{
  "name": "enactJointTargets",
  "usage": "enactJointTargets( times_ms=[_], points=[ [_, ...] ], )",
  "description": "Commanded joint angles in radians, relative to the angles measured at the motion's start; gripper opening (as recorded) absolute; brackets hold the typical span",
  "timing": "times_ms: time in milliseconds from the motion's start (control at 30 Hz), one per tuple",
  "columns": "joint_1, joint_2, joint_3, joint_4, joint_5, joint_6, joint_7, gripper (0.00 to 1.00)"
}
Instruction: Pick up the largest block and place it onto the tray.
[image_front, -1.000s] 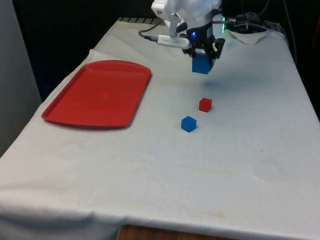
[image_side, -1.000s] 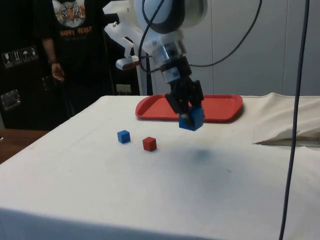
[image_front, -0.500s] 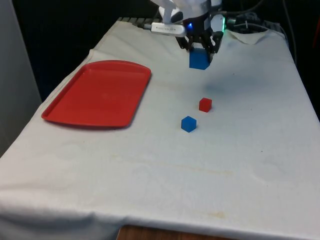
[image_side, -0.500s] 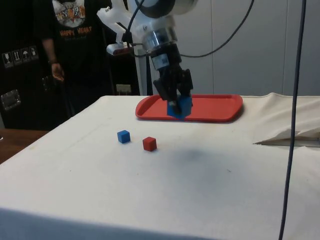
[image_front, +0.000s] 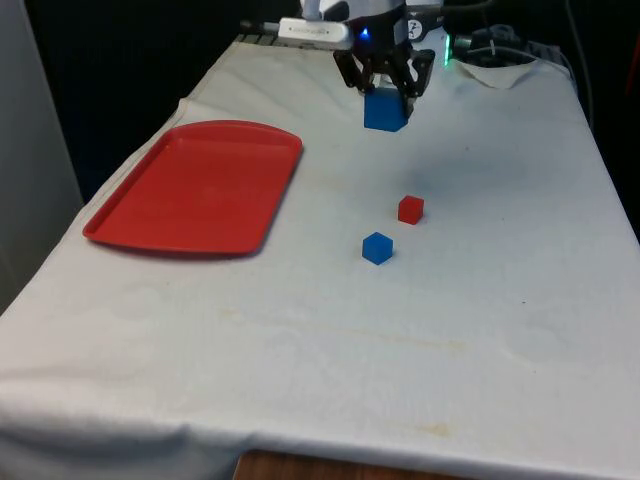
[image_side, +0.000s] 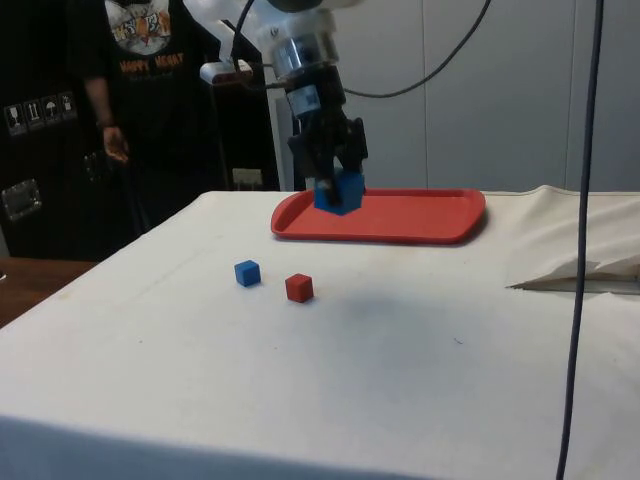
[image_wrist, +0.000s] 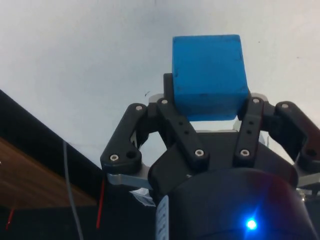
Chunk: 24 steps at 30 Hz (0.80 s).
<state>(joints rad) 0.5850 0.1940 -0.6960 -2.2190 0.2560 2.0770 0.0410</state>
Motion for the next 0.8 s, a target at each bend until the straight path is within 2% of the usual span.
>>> enactJointTargets(
  times_ms=[0, 133, 267, 300, 333, 500, 567, 600, 633, 767],
  points=[
    [0.0, 0.002, -0.003, 0.005, -0.001, -0.001, -0.001, 0.01],
    [-0.008, 0.017, -0.019, 0.027, -0.007, -0.009, -0.014, 0.01],
    [-0.012, 0.035, -0.041, 0.044, -0.005, -0.004, -0.04, 0.01],
    [-0.007, 0.034, -0.042, 0.041, -0.003, -0.002, -0.036, 0.01],
    [-0.013, 0.038, -0.046, 0.047, -0.004, -0.003, -0.044, 0.01],
    [-0.017, 0.057, -0.076, 0.06, -0.003, 0.006, -0.077, 0.01],
    [-0.018, 0.063, -0.086, 0.063, -0.002, 0.009, -0.087, 0.01],
    [-0.012, 0.06, -0.084, 0.06, -0.003, 0.006, -0.078, 0.01],
    [-0.019, 0.065, -0.091, 0.065, -0.002, 0.01, -0.094, 0.01],
    [-0.023, 0.076, -0.112, 0.071, 0.0, 0.015, -0.118, 0.01]
  ],
)
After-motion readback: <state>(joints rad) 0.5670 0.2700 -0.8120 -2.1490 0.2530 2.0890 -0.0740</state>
